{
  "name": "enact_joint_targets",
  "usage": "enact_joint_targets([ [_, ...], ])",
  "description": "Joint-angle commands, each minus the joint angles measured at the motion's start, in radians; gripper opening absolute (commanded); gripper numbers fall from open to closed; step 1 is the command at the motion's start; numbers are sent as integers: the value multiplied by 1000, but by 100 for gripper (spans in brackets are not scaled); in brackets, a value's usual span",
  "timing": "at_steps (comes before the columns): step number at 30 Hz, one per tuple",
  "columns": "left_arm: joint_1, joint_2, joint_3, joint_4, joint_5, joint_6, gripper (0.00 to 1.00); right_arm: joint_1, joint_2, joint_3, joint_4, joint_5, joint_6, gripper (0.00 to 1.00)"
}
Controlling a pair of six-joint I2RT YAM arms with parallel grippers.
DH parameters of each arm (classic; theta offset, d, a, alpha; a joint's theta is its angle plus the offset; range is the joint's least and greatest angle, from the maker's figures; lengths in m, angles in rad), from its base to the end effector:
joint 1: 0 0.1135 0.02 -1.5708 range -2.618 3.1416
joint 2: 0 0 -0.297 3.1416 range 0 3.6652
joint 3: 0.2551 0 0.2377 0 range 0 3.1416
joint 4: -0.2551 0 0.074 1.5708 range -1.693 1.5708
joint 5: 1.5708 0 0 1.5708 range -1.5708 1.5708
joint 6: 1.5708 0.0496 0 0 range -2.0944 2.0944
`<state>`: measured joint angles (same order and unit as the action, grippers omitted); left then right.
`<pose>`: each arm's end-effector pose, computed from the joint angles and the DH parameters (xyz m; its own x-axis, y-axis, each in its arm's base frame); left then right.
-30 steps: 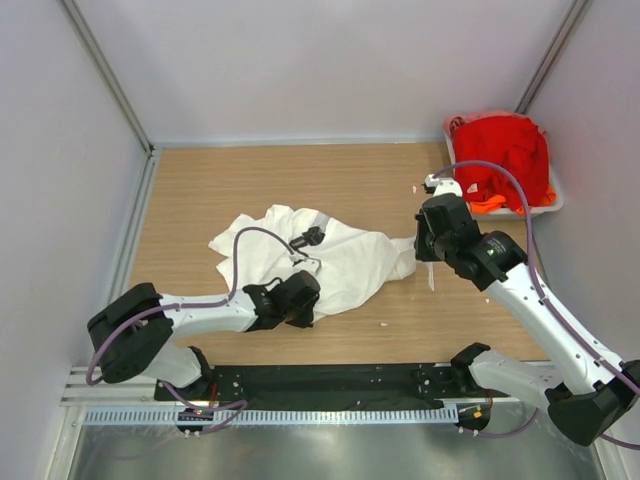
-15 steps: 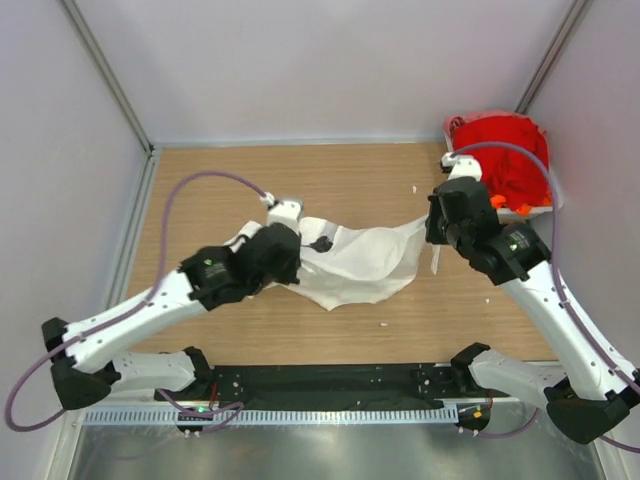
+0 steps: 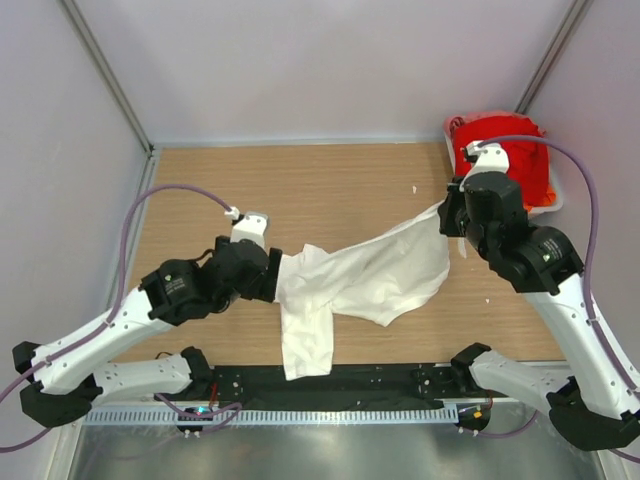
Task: Fold and stack the t-shirts
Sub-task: Flatten the tshirt out
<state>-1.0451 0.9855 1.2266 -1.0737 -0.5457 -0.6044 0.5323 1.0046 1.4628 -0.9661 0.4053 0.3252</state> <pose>0.0942 -0.1110 0.3881 -0.6260 0.1110 -0.7719 0.2532 0.9651 -0.0665 0.1348 0.0567 0.4615 -0.4513 0.0750 -0.8892 -0.0268 0.9949 0.0975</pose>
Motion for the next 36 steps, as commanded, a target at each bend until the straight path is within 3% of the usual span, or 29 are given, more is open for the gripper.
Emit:
enact_joint_targets([
  [1, 2, -66, -114, 30, 82, -98, 78, -5, -17, -32, 4, 6, 5, 1],
  [12, -55, -64, -315, 237, 245, -163, 66, -5, 20, -81, 46, 6, 2, 1],
  [19, -144, 111, -329, 350, 146, -118, 62, -5, 37, -114, 70, -5, -3, 1],
  [22, -144, 214, -328, 380, 116, -94, 64, -5, 40, -116, 70, -3, -8, 1],
  [29, -142, 366, -348, 457, 72, -60, 81, -5, 35, -119, 63, 10, -18, 1],
  [36, -107, 495, -337, 527, 68, -18, 80, -5, 37, -134, 69, 6, -20, 1],
])
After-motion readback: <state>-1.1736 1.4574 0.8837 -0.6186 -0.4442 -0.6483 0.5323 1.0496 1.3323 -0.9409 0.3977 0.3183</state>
